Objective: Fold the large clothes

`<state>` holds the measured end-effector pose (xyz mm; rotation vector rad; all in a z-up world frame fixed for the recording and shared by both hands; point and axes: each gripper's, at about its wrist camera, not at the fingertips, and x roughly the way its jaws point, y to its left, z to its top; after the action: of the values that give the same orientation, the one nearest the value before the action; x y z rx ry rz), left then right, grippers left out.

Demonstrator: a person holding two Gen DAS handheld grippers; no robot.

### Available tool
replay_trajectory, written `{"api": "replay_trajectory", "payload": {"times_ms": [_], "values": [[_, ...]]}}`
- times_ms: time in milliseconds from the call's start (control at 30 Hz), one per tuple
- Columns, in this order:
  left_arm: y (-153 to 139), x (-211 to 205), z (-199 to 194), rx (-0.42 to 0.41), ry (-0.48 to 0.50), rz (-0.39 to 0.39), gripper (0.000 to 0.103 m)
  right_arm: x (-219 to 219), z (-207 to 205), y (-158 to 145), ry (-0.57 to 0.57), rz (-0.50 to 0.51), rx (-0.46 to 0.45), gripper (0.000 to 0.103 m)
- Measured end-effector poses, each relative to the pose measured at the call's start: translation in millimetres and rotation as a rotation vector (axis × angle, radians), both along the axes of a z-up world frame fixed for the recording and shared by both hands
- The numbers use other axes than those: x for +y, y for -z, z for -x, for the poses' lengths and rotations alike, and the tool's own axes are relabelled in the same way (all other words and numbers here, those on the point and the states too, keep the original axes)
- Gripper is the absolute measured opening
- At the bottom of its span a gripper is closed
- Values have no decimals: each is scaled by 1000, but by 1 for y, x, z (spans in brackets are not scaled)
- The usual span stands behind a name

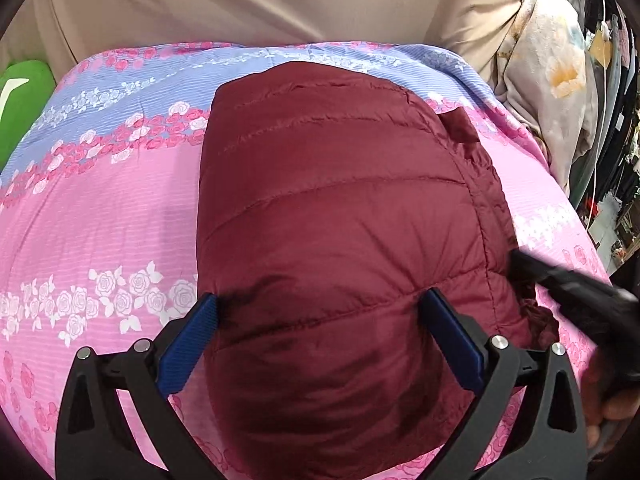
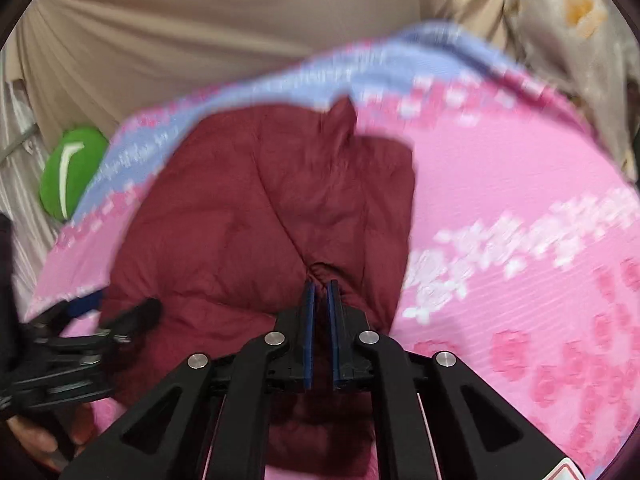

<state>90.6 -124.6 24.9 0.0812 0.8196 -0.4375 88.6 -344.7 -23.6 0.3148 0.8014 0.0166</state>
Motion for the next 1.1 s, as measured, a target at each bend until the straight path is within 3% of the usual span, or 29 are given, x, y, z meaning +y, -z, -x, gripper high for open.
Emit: {"api": "replay_trajectory", "payload": {"times_ms": [67,233,367,433,533,600,767,933,1100], "values": [[0,-2,1,-7,5,-13,98,3,-7,17,-1,-14,21,4],[3,0,-1,2,0,-11,98,3,5,-4,29,-17,-28,8],[3,0,-1,-6,8,-28,98,3,-6,19,7,-15,11,7],[1,1,-1,0,14,-28,98,0,-1,13,16,-18,13,7],[-10,25,-7,32,-27,71,98,-9,13,-3,42,-59,-38,22],[-17,48,-18,66,-74,153,98,-24,23,-11,71,-85,-70,55],[-5,83,-52,229,-128,317,98,-46,24,8,85,-208,-19,62],[16,90,-68,365,-101,437,98,-48,17,35,45,-372,40,64],[24,79,-73,404,-56,466,98,-45,7,47,15,-460,58,67]]}}
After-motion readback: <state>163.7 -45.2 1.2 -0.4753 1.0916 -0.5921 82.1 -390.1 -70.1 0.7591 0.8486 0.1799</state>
